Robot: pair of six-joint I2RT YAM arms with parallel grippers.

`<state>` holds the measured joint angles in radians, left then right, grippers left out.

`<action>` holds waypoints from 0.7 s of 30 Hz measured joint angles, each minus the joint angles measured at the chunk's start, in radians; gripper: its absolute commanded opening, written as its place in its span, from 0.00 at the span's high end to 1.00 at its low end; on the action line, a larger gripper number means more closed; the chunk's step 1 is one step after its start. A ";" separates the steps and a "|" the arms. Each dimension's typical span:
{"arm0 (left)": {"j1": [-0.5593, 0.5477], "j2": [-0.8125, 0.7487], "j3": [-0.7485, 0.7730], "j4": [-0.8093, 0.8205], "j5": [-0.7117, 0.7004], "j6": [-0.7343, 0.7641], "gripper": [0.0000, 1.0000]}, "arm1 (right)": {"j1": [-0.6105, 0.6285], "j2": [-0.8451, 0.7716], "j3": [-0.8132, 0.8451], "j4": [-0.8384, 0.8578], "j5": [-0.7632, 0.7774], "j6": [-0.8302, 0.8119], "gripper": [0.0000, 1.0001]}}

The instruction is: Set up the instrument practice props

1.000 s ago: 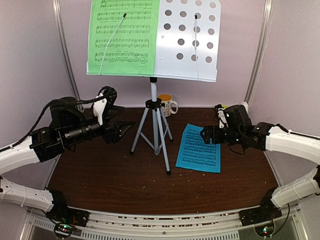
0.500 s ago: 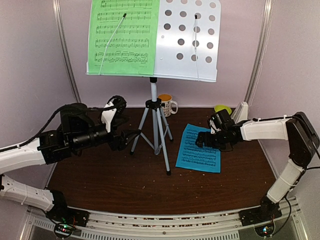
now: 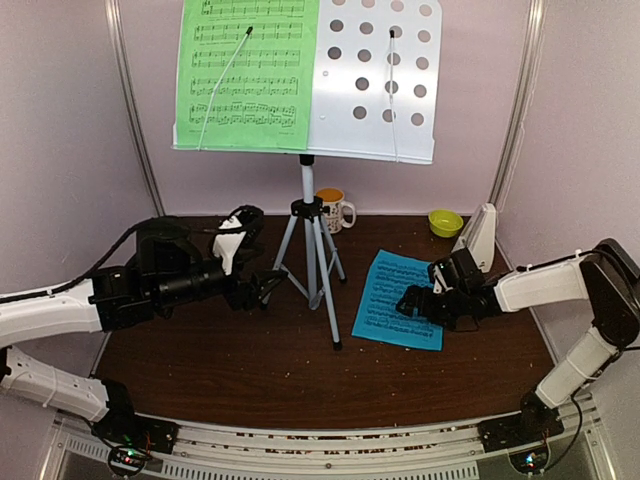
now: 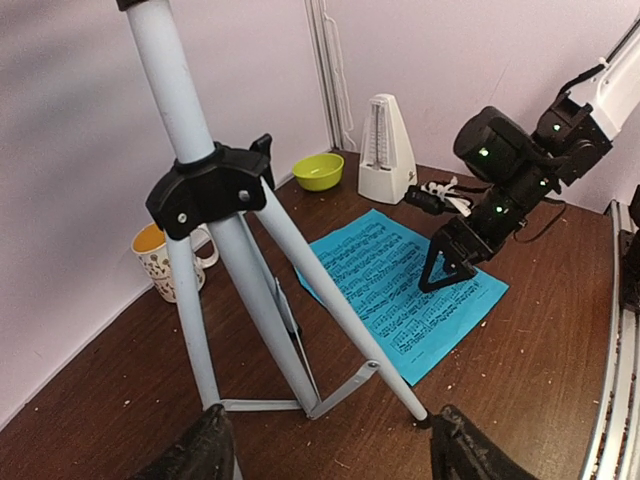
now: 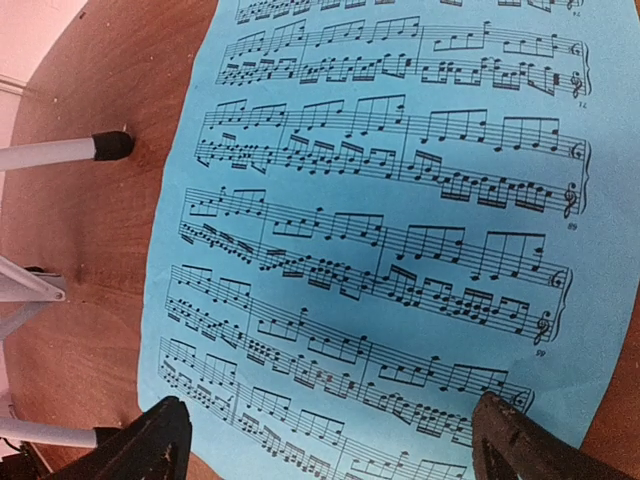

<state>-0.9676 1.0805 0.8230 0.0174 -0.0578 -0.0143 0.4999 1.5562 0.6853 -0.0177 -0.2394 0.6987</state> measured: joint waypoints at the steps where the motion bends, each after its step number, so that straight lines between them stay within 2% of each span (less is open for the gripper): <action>1: -0.003 0.005 -0.003 0.003 -0.003 -0.002 0.31 | 0.002 -0.019 -0.026 0.021 -0.005 0.017 0.01; 6: -0.012 0.040 -0.014 0.035 -0.006 -0.013 0.31 | 0.068 -0.129 -0.171 0.142 -0.027 0.146 0.00; 13: -0.017 0.163 0.002 0.043 -0.006 -0.020 0.31 | 0.215 -0.241 -0.268 0.187 -0.082 0.323 0.00; 17: -0.023 0.178 0.010 0.053 -0.006 -0.027 0.31 | 0.190 -0.328 -0.259 0.130 -0.076 0.315 0.00; 21: -0.043 0.190 0.013 0.090 -0.011 -0.033 0.31 | 0.158 -0.396 -0.193 0.008 -0.031 0.224 0.00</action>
<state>-1.0111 1.2709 0.8360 0.1070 -0.0685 -0.0475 0.6579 1.1606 0.4927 -0.0093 -0.2703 0.9230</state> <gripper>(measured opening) 0.687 0.999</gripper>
